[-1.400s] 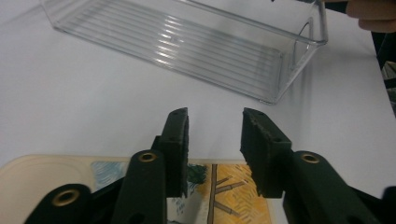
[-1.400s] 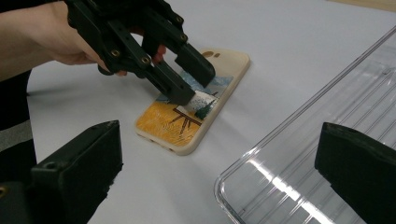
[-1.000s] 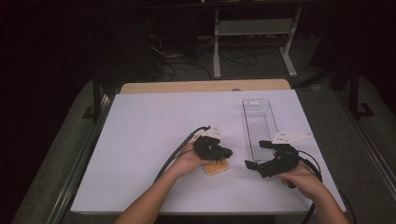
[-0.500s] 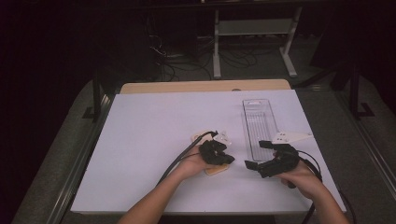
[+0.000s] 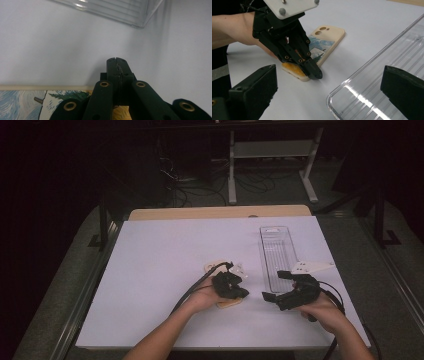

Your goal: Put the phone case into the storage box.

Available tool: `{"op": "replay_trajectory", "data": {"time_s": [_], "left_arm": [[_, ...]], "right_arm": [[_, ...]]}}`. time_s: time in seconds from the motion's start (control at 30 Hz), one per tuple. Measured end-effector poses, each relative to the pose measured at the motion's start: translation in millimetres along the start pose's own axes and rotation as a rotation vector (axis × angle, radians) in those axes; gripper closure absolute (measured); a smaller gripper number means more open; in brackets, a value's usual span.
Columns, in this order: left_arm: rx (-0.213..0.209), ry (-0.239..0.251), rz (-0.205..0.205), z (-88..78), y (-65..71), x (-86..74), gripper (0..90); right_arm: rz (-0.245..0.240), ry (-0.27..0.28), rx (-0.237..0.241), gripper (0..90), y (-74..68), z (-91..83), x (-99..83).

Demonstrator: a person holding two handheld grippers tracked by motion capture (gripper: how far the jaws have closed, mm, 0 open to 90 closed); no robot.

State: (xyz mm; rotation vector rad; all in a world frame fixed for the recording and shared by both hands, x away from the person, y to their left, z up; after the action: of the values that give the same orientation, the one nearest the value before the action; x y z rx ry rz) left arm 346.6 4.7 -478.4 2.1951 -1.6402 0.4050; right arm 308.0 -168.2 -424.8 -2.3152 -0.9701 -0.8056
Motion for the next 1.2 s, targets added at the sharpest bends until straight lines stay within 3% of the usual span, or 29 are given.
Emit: {"op": "replay_trajectory", "data": {"time_s": [0.17, 0.2, 0.6, 0.9, 0.93, 1.2], "left_arm": [[0.004, -0.007, 0.001, -5.1, 0.5, -5.1, 89.9], [0.000, 0.002, -0.026, -6.3, 2.3, -7.6, 89.9], [0.016, -0.038, -0.034, -20.7, 4.5, -32.4, 90.0], [0.041, -0.066, -0.050, -36.7, -2.0, -60.0, 90.0], [0.040, -0.061, -0.068, -38.2, -2.3, -62.6, 90.0], [0.068, -0.081, -0.101, -51.9, -11.8, -84.8, 90.0]], "right_arm": [[0.000, 0.000, -0.001, 0.4, -0.1, 0.2, 0.0], [-0.005, 0.003, -0.003, 0.4, 0.4, 0.3, 0.3], [0.002, 0.001, -0.003, 0.4, -0.1, 0.3, 0.1], [-0.003, 0.007, -0.006, 0.4, 0.7, 0.4, 0.4], [-0.003, 0.007, -0.006, 0.4, 0.7, 0.4, 0.5], [0.002, 0.002, -0.004, 0.4, 0.4, 0.3, 0.1]]}}
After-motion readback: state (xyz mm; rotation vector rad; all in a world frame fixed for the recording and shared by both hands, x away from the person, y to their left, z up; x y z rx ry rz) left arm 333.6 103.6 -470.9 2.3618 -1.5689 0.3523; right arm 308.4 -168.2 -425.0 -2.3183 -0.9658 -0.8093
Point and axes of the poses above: each handheld gripper's, and its own axes: z roughly forward along the jaws, x roughly out of its top, y roughly to its right, the point moved 5 cm from there along z, roughly forward along the jaws, and after that the axes turned 14 degrees about -y, right-handed, at the moved point
